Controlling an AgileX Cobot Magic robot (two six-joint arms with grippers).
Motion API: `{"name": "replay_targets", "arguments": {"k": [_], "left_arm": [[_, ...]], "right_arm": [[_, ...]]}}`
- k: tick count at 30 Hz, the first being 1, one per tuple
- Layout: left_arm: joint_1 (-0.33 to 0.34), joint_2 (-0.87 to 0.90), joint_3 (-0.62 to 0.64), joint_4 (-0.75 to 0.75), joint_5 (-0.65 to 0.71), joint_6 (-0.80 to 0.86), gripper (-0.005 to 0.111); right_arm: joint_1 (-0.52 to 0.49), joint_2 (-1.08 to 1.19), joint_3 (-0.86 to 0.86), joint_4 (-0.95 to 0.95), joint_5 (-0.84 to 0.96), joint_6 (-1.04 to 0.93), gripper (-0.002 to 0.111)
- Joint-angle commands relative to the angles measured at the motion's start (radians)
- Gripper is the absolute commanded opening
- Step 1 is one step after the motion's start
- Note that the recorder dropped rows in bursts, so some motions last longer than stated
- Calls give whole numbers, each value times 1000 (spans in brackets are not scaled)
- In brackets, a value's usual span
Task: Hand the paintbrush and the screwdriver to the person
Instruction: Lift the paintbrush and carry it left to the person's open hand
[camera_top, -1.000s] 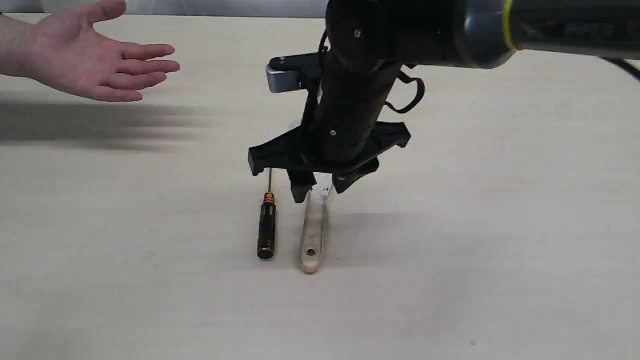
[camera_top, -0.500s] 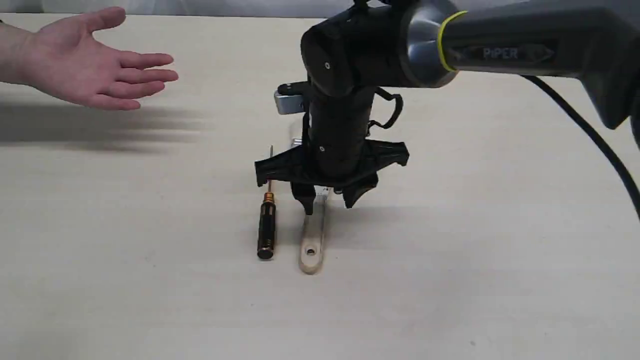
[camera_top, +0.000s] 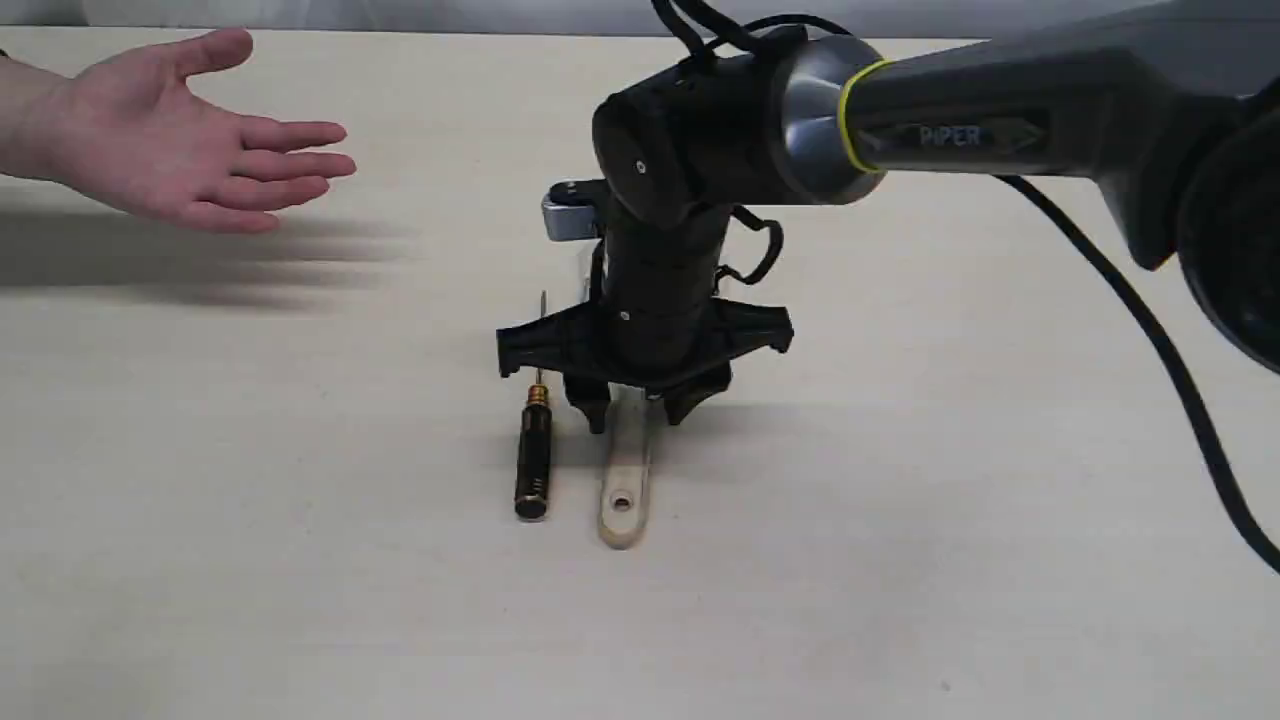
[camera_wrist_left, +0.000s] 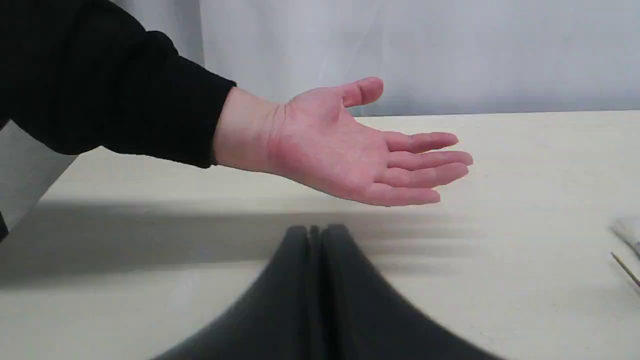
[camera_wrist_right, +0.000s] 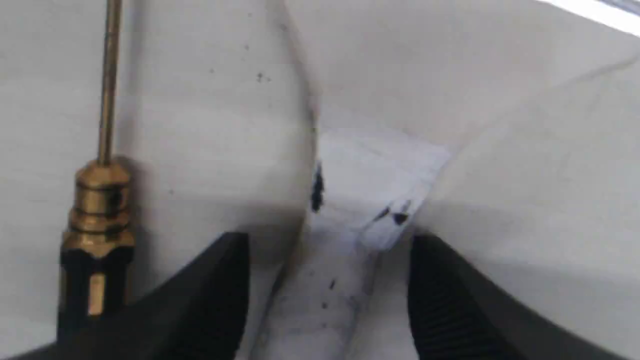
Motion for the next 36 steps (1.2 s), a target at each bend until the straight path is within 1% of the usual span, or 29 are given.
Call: {"name": "replay_targets", "arguments": {"k": [1,3,6,8,14,16,26,31,36], "left_arm": [[-6,-2,2,-5,-9,-2,0],[-6,-2,2,-3,-13,-2,0],[-6,-2,2,-2,-11,-2,0],[-6,-2,2,-2,-11,-2,0],[-6,-2,2,-2,-11,-2,0],[-6,-2,2,-2,-11,-2,0],[-6,-2,2,-2,-11,-2,0],[-6,-2,2,-2,-11,-2,0],[-6,-2,2,-5,-10,-2,0]], "right_arm": [[-1,38,-4,-20,-23,32,51],[-1,53,-4,-69,-23,71,51],[-1,57,-4,-96,-23,92,51],[-1,57,-4,-100,-23,92,47],[-1,57,-5,-129,-23,76,13],[-1,57,-5,-129,-29,51,5],[-1,28,-6,-124,-112,-14,4],[-1,-59,-27,-97,-122,-75,4],[-1,-172,-52,-3,-126,-164,4]]}}
